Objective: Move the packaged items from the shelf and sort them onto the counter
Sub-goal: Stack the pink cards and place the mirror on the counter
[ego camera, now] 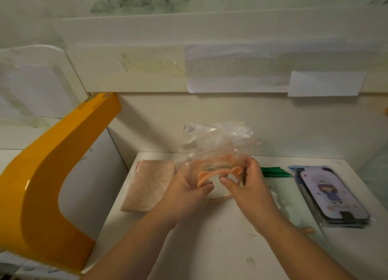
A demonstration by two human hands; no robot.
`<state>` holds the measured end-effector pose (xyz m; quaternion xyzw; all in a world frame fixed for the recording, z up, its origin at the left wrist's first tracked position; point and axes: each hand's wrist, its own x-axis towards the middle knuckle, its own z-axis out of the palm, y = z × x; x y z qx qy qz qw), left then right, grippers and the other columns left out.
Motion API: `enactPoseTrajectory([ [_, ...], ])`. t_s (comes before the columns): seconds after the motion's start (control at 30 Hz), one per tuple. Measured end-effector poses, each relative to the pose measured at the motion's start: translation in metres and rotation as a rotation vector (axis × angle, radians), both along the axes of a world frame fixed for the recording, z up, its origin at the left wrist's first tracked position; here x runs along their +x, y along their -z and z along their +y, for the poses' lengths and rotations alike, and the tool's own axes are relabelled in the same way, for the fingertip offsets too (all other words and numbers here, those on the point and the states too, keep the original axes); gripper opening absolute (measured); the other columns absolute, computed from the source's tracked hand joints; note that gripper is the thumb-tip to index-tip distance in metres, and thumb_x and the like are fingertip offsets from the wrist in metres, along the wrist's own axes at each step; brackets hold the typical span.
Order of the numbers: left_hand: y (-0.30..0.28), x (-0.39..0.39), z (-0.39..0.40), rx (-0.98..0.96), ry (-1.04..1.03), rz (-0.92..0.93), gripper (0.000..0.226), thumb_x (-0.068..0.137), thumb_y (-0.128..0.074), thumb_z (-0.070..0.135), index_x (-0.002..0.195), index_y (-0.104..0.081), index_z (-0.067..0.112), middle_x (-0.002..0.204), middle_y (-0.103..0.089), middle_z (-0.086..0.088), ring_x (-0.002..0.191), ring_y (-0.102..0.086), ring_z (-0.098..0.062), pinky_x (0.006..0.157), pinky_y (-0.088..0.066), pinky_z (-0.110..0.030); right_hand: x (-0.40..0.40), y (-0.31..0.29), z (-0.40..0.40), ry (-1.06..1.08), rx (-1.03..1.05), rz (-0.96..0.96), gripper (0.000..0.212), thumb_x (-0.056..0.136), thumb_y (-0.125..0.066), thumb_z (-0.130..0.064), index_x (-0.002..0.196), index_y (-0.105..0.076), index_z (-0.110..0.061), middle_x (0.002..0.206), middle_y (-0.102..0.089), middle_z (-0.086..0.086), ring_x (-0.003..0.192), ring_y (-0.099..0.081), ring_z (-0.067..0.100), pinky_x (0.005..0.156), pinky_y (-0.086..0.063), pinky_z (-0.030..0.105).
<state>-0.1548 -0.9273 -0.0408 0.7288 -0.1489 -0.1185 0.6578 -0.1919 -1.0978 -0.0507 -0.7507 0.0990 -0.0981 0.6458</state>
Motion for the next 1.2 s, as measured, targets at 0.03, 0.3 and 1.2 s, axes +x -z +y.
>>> enactPoseTrajectory([
  [0.03, -0.001, -0.003, -0.001, 0.014, 0.011, -0.039, 0.039, 0.086, -0.065, -0.003, 0.115, -0.066, 0.023, 0.108, -0.074, -0.001, 0.099, -0.069, -0.019, 0.084, -0.051, -0.034, -0.002, 0.002, 0.001, -0.003, -0.006, -0.018, 0.065, 0.081, -0.077, -0.011, 0.135, -0.043, -0.026, 0.127, -0.059, -0.008, 0.121, -0.055, 0.005, 0.105, -0.043, 0.031],
  [0.3, -0.007, -0.011, -0.008, -0.006, 0.07, -0.189, 0.066, 0.085, -0.056, -0.02, 0.102, -0.072, 0.042, 0.101, -0.075, 0.014, 0.102, -0.068, -0.008, 0.092, -0.049, -0.033, -0.005, 0.001, 0.005, -0.082, 0.027, -0.047, 0.057, 0.085, -0.069, 0.001, 0.126, -0.046, -0.031, 0.102, -0.065, -0.022, 0.107, -0.059, -0.006, 0.098, -0.043, 0.02],
  [1.2, 0.022, -0.005, 0.008, 0.455, 0.057, -0.399, 0.033, 0.093, -0.059, 0.021, 0.109, -0.064, 0.05, 0.105, -0.071, 0.021, 0.107, -0.064, -0.002, 0.097, -0.047, -0.026, -0.011, 0.003, 0.004, -0.179, -0.258, 0.032, 0.051, 0.093, -0.06, -0.004, 0.109, -0.039, -0.048, 0.094, -0.062, -0.006, 0.091, -0.06, -0.004, 0.085, -0.041, 0.011],
])
